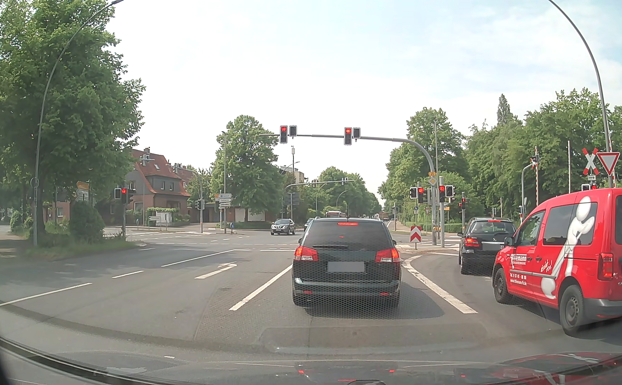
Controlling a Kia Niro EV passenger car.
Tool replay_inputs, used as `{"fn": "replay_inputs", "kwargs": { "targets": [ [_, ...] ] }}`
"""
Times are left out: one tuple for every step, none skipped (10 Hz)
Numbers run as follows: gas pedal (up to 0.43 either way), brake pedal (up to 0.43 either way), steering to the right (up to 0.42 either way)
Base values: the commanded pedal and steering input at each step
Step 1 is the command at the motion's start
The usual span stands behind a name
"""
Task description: Follow the waypoints while adhering to traffic rules and regulations
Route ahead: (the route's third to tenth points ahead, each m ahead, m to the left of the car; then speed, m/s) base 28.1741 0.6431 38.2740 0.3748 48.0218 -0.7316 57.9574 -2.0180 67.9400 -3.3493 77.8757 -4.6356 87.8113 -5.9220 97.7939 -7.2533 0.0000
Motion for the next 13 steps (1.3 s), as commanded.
{"fn": "replay_inputs", "kwargs": {
  "targets": [
    [0.000,0.000,0.000],
    [0.000,0.000,0.000],
    [0.000,0.000,0.000],
    [0.000,0.000,0.000],
    [0.000,0.000,0.000],
    [0.000,0.000,0.000],
    [0.000,0.000,0.000],
    [0.000,0.000,0.000],
    [0.000,0.000,0.000],
    [0.000,0.000,0.000],
    [0.000,0.000,0.000],
    [0.000,0.000,0.000],
    [0.000,0.000,0.000]
  ]
}}
